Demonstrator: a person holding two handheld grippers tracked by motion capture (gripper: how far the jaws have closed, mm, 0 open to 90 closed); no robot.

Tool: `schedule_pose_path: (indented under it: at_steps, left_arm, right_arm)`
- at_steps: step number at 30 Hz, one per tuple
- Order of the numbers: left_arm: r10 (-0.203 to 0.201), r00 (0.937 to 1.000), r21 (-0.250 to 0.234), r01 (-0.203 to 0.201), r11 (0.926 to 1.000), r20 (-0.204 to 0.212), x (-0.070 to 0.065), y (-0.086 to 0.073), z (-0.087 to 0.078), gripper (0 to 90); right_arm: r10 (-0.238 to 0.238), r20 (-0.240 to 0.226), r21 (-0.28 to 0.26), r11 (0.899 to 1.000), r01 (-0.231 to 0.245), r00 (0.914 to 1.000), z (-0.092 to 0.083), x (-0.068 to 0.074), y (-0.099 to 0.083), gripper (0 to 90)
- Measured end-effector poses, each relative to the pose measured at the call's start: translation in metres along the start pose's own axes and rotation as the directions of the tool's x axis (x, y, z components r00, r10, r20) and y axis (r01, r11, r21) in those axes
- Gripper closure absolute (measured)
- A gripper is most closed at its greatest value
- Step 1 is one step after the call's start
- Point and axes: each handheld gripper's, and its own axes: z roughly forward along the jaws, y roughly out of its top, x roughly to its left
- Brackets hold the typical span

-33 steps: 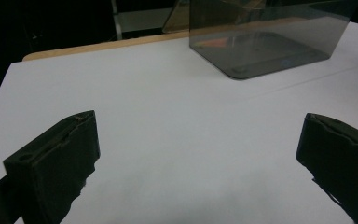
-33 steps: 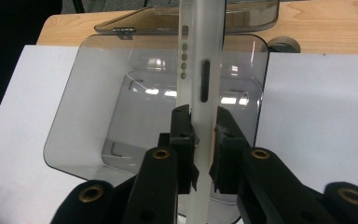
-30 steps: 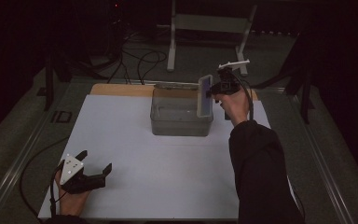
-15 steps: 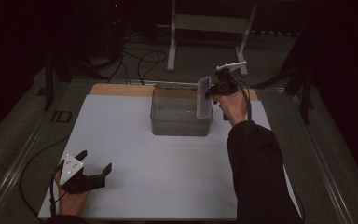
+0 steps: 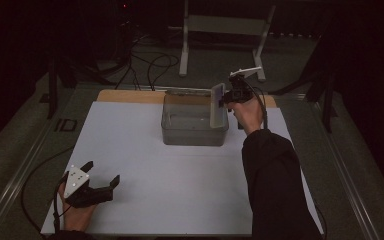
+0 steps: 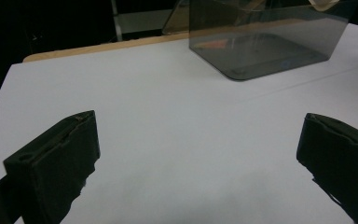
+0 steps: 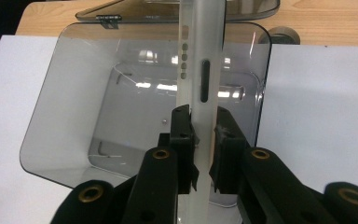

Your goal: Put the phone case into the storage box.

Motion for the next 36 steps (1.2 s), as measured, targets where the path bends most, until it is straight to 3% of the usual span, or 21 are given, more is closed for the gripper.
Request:
schedule_pose_path:
  at_steps: [36]
  left_arm:
    - [-0.001, 1.0000, -0.002, 0.001, 1.0000, 0.000, 0.000, 0.000, 0.000, 0.1]
  right_arm:
    - [0.003, 0.081, 0.043, 0.999, -0.007, 0.9967, 0.022, -0.006, -0.006, 80.6]
